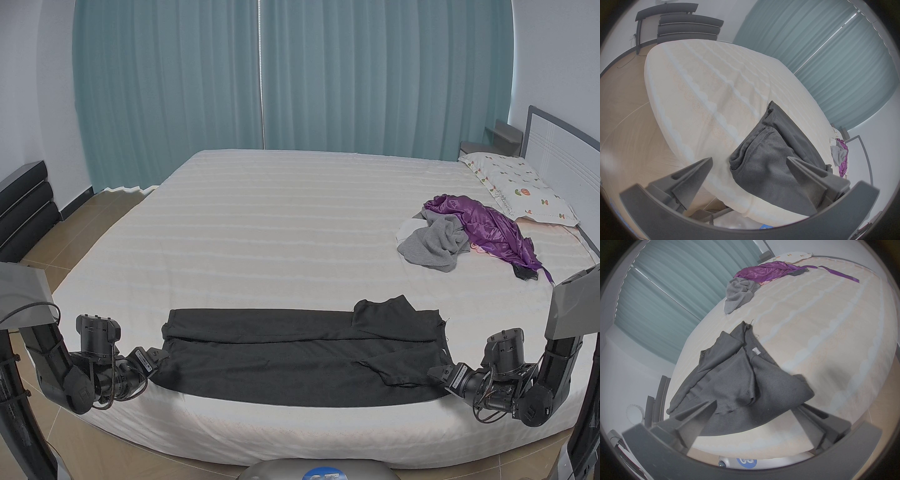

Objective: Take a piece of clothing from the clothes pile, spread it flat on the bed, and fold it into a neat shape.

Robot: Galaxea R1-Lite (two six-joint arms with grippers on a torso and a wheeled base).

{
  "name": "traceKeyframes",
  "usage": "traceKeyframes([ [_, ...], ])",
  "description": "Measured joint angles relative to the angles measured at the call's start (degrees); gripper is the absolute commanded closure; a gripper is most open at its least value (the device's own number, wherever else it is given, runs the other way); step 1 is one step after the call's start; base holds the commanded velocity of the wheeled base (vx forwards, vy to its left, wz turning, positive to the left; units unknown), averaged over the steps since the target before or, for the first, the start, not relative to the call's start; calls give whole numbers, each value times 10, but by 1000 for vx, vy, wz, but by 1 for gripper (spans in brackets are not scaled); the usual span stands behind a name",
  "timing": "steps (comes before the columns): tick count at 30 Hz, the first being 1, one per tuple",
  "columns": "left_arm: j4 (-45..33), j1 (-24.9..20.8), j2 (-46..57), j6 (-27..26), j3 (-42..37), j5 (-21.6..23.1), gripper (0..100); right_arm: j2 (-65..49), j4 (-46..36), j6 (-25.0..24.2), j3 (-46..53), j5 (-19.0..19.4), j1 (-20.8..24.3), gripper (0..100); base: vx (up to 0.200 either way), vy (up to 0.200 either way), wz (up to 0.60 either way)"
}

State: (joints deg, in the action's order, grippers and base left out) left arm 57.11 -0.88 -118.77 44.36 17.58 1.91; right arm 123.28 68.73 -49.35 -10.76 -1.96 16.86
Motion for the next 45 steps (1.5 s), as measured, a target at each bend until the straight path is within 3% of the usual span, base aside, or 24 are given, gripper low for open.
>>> traceKeyframes([
  [11, 0, 5, 11, 0, 1, 1, 0, -16, -7, 32, 5, -13, -32, 0, 0, 0, 0],
  [24, 1, 10, 45, 2, 3, 10, 0, -127, -101, 48, -20, -5, -92, 0, 0, 0, 0],
  [32, 5, 13, 58, 5, 1, 51, 0, -152, -92, -29, -38, 17, -76, 0, 0, 0, 0],
  [39, 7, 15, 63, 9, -1, 69, 0, -148, -88, -149, -51, 50, -10, 0, 0, 0, 0],
  [45, 7, 15, 63, 12, -1, 77, 0, -104, -52, -175, -57, 63, 27, 0, 0, 0, 0],
])
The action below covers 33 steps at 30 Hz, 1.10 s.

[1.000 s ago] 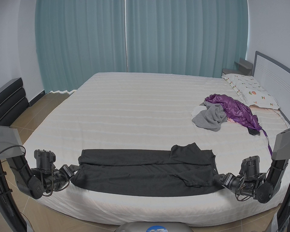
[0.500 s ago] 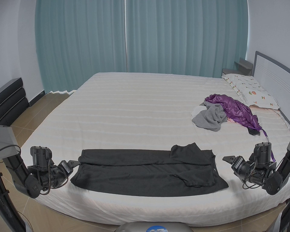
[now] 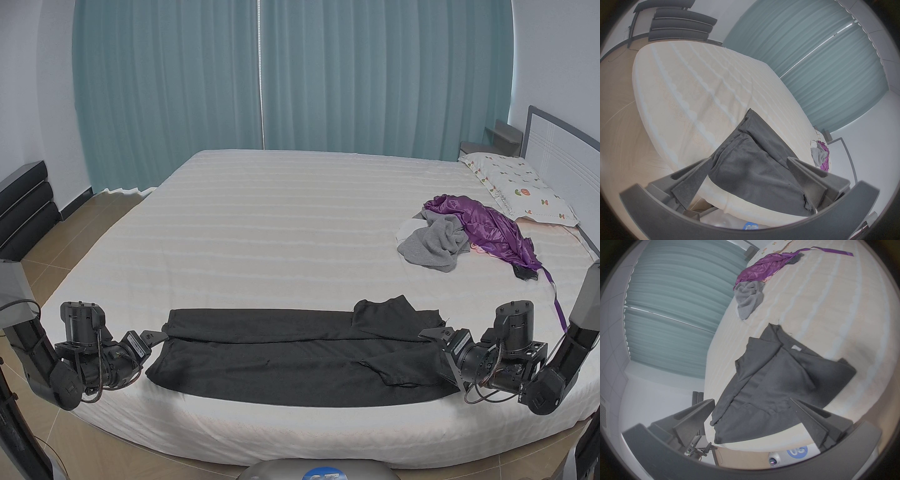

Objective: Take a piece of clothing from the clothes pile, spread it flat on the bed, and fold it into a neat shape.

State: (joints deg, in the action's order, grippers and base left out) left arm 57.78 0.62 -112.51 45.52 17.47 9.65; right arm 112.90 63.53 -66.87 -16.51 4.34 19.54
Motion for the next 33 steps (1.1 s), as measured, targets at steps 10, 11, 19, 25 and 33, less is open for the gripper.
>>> traceKeyframes([
  [10, 0, 0, -1, 26, 5, 10, 0, 55, 61, -8, 11, 2, 12, 0, 0, 0, 0],
  [11, 0, 0, -1, 29, 5, 11, 0, 56, 61, -8, 12, 2, 12, 0, 0, 0, 0],
  [19, 5, 0, 4, 35, 1, 18, 0, 63, 62, -7, 13, -3, 12, 0, 0, 175, 0],
  [25, 5, 1, 4, 35, 1, 18, 0, 68, 62, -6, 13, -3, 12, 0, 0, 67, 0],
  [33, 5, 1, 4, 34, 2, 18, 0, 76, 55, -5, 14, -5, 16, 0, 0, 0, 0],
])
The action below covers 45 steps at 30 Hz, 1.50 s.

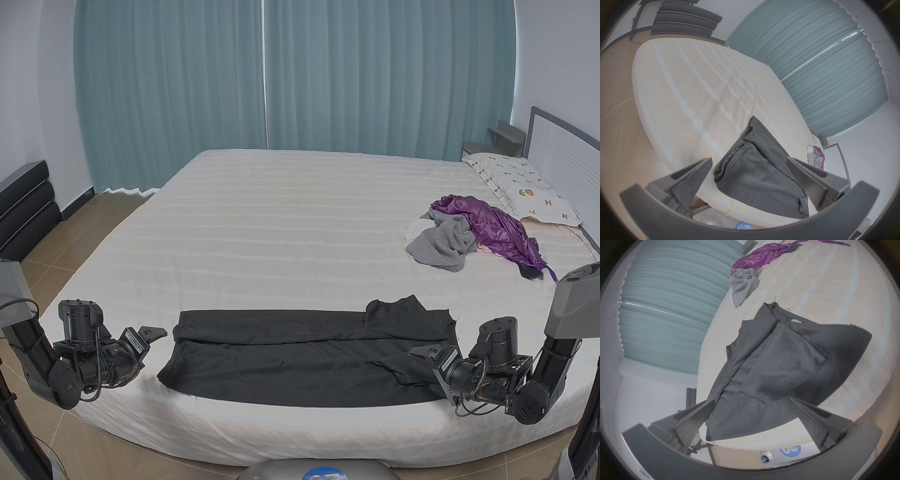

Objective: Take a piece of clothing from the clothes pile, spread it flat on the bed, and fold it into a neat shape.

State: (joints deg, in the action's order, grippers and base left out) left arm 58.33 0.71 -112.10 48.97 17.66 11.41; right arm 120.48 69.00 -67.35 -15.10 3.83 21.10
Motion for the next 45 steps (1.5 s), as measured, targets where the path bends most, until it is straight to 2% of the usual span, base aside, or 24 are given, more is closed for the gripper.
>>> traceKeyframes([
  [16, 0, -4, -1, 0, -1, 0, 0, 10, -24, 12, 7, -9, 0, 0, 0, 0, 0],
  [23, 0, -5, -4, 0, -1, 0, 0, 40, -21, 12, -13, -35, -1, 0, 0, 0, 0],
  [24, 0, -5, -4, 0, 0, -1, 0, 44, -20, 12, -16, -40, -1, 100, 0, 0, 0],
  [32, 0, -5, -6, -1, 0, -1, 0, 58, 9, 10, -20, -54, -2, 100, 0, 0, 0],
  [45, 0, -4, -6, -1, 1, -1, 0, 38, 4, 11, -9, -54, 3, 100, 0, 0, 0],
])
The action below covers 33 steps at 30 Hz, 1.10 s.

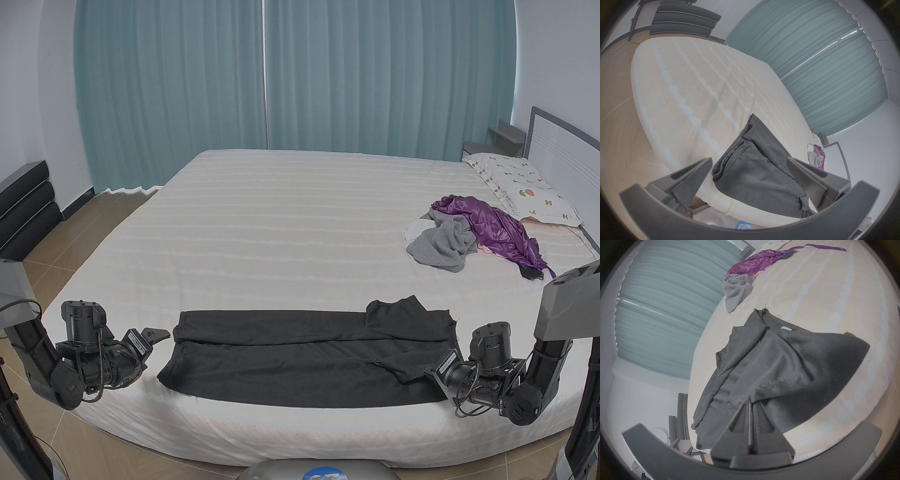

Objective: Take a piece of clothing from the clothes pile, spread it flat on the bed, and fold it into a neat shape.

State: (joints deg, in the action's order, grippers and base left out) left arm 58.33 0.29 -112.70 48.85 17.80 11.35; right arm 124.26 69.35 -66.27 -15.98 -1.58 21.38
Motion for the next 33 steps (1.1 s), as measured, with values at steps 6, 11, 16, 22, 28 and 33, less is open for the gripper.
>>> traceKeyframes([
  [6, 0, 0, 0, 0, 1, 0, 0, -25, -2, 19, 22, 0, 8, 100, 0, 0, 0],
  [11, 0, 0, -1, 0, 1, 0, 0, -33, -1, 45, 39, 0, 12, 100, 0, 0, 0],
  [16, 0, 1, -1, 0, 2, 0, 0, -37, -1, 71, 54, -1, 14, 100, 0, 0, 0],
  [22, 0, 1, -1, 0, 2, 0, 0, -37, -1, 100, 72, -1, 19, 0, 0, 0, 0],
  [28, 0, 1, -2, 0, 2, 0, 0, -36, -1, 103, 77, -1, 22, 0, 0, 0, 0],
  [33, 0, 1, -4, -1, 2, -1, 0, -44, 5, 103, 71, -3, 7, 0, 0, 0, 0],
])
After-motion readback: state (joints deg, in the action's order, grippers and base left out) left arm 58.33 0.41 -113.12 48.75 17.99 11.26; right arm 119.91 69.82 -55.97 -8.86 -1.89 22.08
